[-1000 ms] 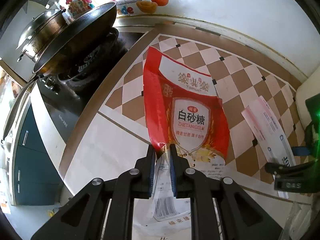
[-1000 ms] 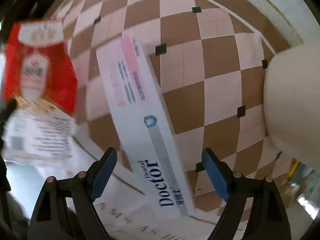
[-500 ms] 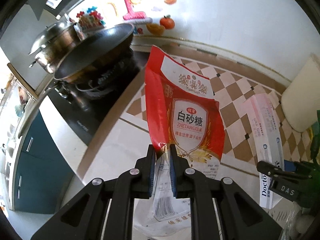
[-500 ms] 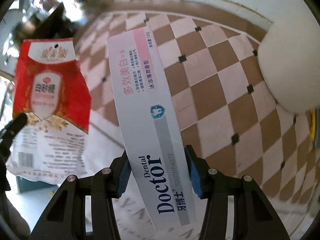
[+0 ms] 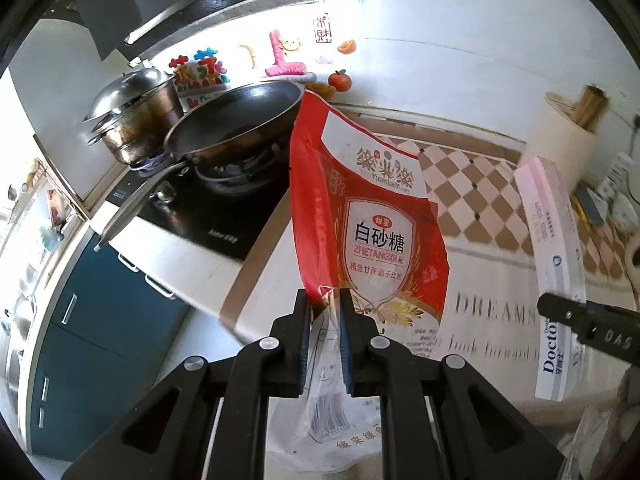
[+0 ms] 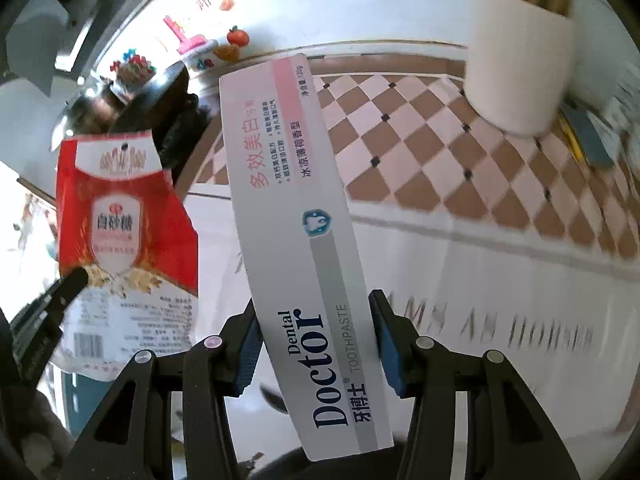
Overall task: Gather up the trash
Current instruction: 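Carry the toothpaste box and red sugar bag down over the trash bin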
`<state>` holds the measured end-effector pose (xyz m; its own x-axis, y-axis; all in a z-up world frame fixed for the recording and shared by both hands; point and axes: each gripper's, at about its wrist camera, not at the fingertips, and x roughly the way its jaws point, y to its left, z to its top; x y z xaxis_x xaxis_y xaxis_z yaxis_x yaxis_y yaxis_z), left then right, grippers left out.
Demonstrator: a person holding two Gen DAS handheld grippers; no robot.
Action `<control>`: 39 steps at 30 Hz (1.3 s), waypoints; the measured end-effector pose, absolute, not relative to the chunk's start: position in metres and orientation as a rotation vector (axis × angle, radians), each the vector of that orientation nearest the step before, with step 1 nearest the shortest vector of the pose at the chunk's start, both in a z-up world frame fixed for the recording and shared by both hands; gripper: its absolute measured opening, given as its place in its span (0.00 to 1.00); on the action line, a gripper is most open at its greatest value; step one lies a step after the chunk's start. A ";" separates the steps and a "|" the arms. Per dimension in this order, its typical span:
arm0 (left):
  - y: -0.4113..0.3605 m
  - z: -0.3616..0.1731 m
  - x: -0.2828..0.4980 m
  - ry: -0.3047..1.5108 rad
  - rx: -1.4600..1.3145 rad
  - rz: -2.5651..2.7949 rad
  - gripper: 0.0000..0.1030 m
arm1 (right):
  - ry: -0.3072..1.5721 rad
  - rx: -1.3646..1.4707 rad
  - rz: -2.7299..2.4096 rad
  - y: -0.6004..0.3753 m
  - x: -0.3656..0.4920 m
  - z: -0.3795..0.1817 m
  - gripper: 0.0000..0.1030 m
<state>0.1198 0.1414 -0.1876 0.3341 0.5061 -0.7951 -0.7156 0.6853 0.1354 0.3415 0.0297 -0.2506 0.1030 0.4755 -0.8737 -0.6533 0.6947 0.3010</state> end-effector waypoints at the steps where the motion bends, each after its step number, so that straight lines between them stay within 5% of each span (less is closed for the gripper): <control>1: 0.139 -0.187 0.108 0.931 -0.254 0.801 0.10 | 1.206 -0.160 0.834 0.021 0.328 -0.247 0.51; 9: 0.123 -0.216 0.014 1.034 -0.255 0.739 0.10 | 1.212 -0.084 0.800 -0.010 0.207 -0.243 0.51; 18: 0.131 -0.311 -0.046 1.257 -0.353 0.800 0.10 | 1.403 -0.183 0.839 -0.010 0.118 -0.319 0.51; 26: 0.153 -0.486 -0.055 1.507 -0.545 0.809 0.10 | 1.623 -0.302 0.896 0.013 0.082 -0.460 0.50; 39: 0.209 -0.790 -0.065 1.696 -0.875 0.729 0.10 | 1.859 -0.364 0.797 0.053 0.064 -0.766 0.47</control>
